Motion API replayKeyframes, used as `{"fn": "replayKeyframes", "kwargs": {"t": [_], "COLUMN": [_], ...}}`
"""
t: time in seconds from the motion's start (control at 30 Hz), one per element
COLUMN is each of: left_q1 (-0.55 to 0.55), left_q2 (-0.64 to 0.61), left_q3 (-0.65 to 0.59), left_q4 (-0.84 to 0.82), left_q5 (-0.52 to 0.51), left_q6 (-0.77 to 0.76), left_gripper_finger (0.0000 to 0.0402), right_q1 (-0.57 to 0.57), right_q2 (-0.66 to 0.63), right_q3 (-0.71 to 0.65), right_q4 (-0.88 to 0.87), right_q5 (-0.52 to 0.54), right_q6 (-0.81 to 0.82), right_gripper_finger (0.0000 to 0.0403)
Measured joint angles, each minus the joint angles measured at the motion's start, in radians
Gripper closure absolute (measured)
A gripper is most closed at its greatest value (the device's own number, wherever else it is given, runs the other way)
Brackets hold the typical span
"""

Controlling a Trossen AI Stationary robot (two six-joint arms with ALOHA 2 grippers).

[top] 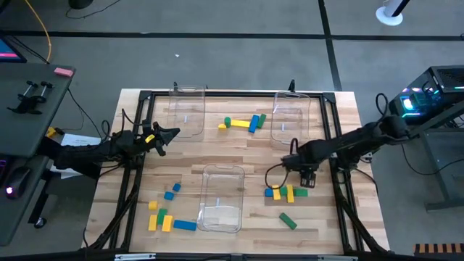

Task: Sort blocks
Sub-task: Put the blue block into the top right transparent bin

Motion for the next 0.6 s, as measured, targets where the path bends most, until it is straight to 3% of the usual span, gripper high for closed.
{"fn": "replayKeyframes", "kwargs": {"t": [0.2,0.47,0.6], "left_q1": [0.000,0.000,0.000], "left_q2": [0.000,0.000,0.000], "left_q3": [0.000,0.000,0.000], "left_q4": [0.000,0.000,0.000], "left_q5": [0.000,0.000,0.000], "left_q6": [0.000,0.000,0.000], "left_gripper_finger": [0.0401,0.0401,0.0401], "right_q1": [-0.009,-0.009,-0.009], "right_q2": [0.064,0.163,0.164], "right_q3": [0.000,0.002,0.003], "right_q4": [0.086,0.186,0.183], "right_q5": [-0.005,0.024,0.016], "right_q6": [-0.183,-0.197,-0.153], "right_gripper_finger": [0.0204,0.0206,0.0248]}}
